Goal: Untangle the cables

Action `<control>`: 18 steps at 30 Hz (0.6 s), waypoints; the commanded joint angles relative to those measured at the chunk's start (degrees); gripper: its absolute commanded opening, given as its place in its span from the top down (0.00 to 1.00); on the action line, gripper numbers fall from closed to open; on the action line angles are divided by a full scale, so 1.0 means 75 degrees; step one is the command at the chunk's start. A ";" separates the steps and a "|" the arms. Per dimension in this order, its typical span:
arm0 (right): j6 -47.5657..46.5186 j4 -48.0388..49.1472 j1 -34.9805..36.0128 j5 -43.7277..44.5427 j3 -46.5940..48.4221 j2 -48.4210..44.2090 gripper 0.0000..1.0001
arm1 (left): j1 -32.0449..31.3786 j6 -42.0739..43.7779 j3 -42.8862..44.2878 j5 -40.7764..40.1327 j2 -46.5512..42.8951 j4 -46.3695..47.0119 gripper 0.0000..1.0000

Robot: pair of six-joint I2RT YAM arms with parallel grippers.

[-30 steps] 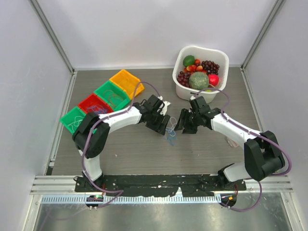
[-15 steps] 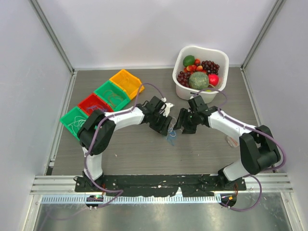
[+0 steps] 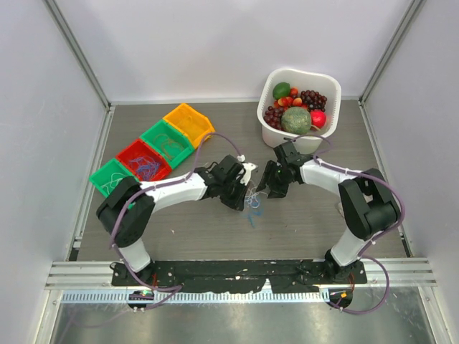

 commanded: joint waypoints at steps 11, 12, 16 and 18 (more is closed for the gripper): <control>0.0338 0.1027 -0.0046 0.0177 0.0005 0.0289 0.99 | -0.0316 -0.0898 -0.0578 -0.1355 -0.3432 -0.0644 1.00; 0.0279 0.1039 -0.0046 0.0177 -0.0065 0.0219 0.99 | -0.0316 -0.0921 -0.0532 -0.1484 -0.3609 -0.0796 1.00; -0.0269 0.0818 -0.0046 -0.0127 -0.0055 -0.0180 0.88 | -0.0316 -0.1155 -0.0461 -0.1801 -0.4230 -0.1044 1.00; -0.0598 0.0431 -0.0046 -0.0257 0.0039 -0.0367 0.69 | -0.0316 -0.1237 -0.0555 -0.1779 -0.4406 -0.0904 1.00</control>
